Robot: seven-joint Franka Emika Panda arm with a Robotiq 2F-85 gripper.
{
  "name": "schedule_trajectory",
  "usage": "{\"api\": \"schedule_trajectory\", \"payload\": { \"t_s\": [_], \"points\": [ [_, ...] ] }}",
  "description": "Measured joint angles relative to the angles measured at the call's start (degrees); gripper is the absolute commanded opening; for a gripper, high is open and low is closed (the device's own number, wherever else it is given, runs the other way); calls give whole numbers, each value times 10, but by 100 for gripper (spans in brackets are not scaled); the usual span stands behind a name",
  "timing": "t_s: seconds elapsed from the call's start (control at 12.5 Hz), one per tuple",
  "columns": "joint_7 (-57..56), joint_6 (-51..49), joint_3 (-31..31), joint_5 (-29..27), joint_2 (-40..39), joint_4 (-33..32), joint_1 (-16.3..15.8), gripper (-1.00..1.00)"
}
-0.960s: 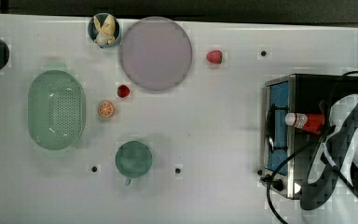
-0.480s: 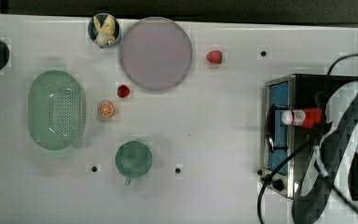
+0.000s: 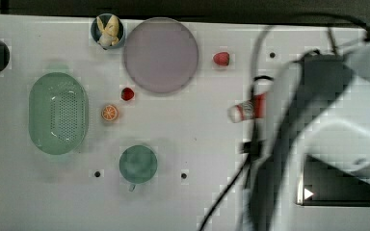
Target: Pick Ketchup from oven and place it on table.
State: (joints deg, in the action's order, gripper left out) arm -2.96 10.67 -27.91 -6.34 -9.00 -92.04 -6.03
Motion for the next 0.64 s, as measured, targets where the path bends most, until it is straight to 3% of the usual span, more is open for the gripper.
{"api": "schedule_trajectory", "payload": {
  "t_s": [0.24, 0.64],
  "points": [
    [-4, -26, 46, -11, 6, 16, -46, 24],
    [21, -29, 136, -13, -6, -53, -85, 24]
  ]
}}
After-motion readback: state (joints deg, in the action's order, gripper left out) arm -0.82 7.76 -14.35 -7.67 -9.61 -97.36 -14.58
